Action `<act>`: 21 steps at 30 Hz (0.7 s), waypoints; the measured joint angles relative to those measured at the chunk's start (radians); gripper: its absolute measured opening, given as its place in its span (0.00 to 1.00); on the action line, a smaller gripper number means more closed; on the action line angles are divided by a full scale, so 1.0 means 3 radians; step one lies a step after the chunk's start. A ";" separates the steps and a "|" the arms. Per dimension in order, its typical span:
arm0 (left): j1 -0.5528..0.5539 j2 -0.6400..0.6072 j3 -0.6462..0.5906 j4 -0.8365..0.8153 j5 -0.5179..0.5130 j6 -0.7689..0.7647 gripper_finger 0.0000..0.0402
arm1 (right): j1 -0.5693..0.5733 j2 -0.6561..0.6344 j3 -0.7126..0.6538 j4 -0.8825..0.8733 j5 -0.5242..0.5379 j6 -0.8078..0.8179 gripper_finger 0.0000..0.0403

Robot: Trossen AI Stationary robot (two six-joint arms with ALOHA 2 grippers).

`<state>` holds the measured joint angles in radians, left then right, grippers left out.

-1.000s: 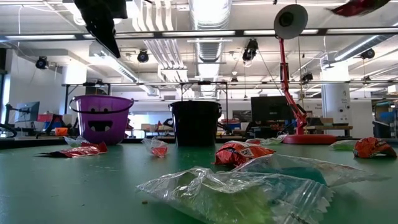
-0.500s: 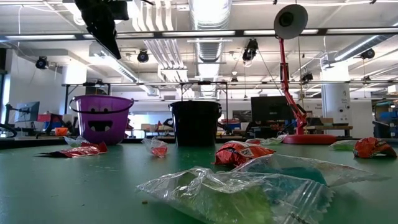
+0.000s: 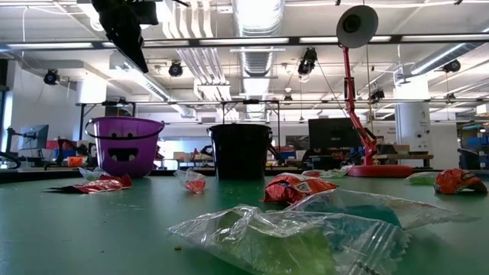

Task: Sort candy
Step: Put the right red candy into the green bucket, then put the top orange chocolate bar into the purple bucket

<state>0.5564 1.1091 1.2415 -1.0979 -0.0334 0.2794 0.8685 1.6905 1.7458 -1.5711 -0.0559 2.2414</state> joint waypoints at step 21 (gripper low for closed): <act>-0.0001 -0.0003 0.0093 -0.0230 0.0001 -0.0029 0.26 | -0.0069 -0.0031 -0.0487 0.0001 0.0723 0.0233 0.37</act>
<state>0.5559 1.1084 1.2695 -1.1668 -0.0330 0.2706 0.8478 1.6812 1.5998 -1.5707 0.1611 2.3114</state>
